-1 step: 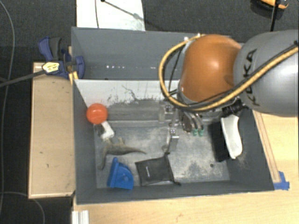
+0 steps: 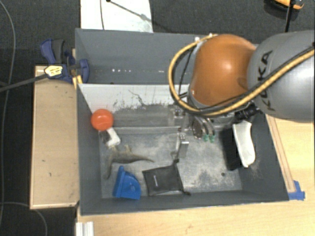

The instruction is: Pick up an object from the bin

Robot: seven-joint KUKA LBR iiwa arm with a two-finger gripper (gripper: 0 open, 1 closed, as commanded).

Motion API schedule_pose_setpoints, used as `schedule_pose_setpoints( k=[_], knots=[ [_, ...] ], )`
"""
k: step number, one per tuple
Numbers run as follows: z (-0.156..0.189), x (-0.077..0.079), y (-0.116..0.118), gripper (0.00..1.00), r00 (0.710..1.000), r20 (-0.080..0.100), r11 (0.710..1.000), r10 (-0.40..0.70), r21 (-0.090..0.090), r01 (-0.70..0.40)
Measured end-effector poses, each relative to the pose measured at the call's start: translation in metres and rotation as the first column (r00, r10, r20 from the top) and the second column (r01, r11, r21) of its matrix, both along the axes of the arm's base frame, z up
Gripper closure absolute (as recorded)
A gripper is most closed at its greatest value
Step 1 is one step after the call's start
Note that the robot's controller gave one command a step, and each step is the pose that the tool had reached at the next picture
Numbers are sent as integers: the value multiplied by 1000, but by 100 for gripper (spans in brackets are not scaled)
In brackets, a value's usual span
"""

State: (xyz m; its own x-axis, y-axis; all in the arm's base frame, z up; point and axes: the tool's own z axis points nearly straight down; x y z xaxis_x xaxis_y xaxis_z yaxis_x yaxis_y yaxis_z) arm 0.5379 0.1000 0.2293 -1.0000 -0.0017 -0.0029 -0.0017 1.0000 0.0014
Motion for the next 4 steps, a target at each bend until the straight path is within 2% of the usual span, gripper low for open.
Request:
schedule_pose_setpoints(
  k=[1,2,3,4],
  knots=[
    [-43,-7,-3,0,999,6,999,43,0,-43],
    [-102,-16,-9,0,975,4,975,222,-1,-222],
    [-149,-30,-18,0,915,8,915,404,-3,-404],
    [-159,-33,-18,100,903,8,904,429,-3,-429]
  ],
)
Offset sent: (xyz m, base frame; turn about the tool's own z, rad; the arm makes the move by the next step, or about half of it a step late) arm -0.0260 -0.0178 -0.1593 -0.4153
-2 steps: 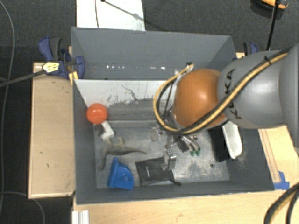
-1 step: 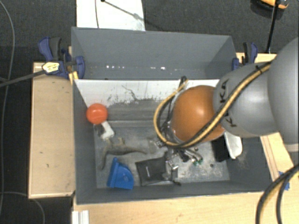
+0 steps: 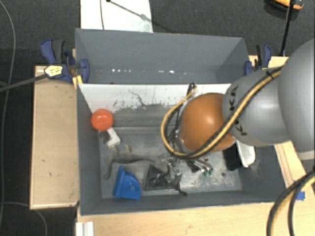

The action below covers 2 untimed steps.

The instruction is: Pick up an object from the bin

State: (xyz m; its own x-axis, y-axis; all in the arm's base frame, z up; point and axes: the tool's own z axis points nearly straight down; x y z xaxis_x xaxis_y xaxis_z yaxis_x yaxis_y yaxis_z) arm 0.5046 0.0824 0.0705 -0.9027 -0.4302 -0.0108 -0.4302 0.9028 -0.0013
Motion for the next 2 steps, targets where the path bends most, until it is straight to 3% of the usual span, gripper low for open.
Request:
schedule_pose_setpoints(
  k=[1,2],
  knots=[
    [0,0,0,100,1000,0,1000,-2,0,2],
    [47,2,-3,100,1000,-8,1000,19,-1,-19]
  ],
)
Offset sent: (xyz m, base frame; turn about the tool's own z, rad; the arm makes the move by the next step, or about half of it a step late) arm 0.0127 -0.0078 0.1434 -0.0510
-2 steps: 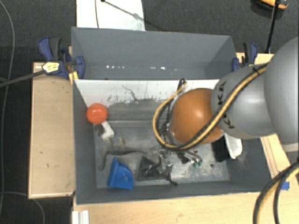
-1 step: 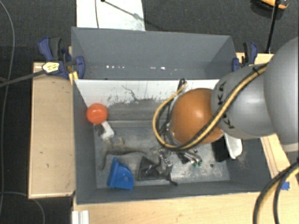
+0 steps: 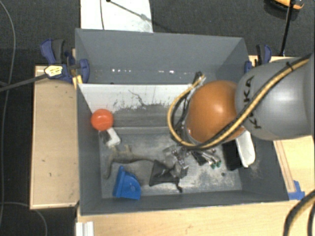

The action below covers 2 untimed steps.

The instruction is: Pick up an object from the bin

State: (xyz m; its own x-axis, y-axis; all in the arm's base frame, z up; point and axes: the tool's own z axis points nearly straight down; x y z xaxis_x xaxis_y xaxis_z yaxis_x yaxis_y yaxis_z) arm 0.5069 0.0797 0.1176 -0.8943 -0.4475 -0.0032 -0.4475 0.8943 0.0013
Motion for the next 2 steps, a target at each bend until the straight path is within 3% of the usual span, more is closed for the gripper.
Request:
schedule_pose_setpoints(
  k=[1,2],
  knots=[
    [32,-10,-16,100,1000,16,1000,-19,3,19],
    [62,-8,-10,100,1000,-3,1000,-9,0,9]
  ],
)
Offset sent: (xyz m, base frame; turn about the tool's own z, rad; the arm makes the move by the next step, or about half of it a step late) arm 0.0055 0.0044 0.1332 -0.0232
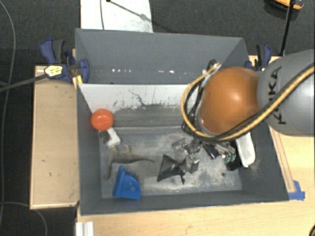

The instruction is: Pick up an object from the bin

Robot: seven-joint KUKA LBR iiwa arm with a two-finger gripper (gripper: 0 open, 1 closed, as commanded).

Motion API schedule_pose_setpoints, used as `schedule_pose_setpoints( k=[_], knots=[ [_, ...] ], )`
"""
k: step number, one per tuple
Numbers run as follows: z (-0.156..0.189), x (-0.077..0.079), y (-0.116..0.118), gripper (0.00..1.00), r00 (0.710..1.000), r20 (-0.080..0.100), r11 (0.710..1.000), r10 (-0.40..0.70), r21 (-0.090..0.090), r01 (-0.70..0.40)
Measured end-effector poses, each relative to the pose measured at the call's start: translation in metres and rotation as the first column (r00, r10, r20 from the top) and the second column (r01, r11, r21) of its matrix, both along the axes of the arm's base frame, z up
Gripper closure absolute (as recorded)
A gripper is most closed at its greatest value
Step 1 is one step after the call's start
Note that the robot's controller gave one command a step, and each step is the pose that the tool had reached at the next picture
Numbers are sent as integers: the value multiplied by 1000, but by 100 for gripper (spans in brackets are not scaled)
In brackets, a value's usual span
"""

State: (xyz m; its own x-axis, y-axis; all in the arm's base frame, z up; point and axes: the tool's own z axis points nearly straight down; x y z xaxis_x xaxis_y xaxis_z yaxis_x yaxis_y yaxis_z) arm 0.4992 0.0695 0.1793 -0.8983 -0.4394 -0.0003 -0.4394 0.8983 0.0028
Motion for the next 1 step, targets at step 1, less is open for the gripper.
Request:
schedule_pose_setpoints(
  k=[1],
  knots=[
    [55,4,3,100,1000,9,1000,6,2,-6]
  ],
)
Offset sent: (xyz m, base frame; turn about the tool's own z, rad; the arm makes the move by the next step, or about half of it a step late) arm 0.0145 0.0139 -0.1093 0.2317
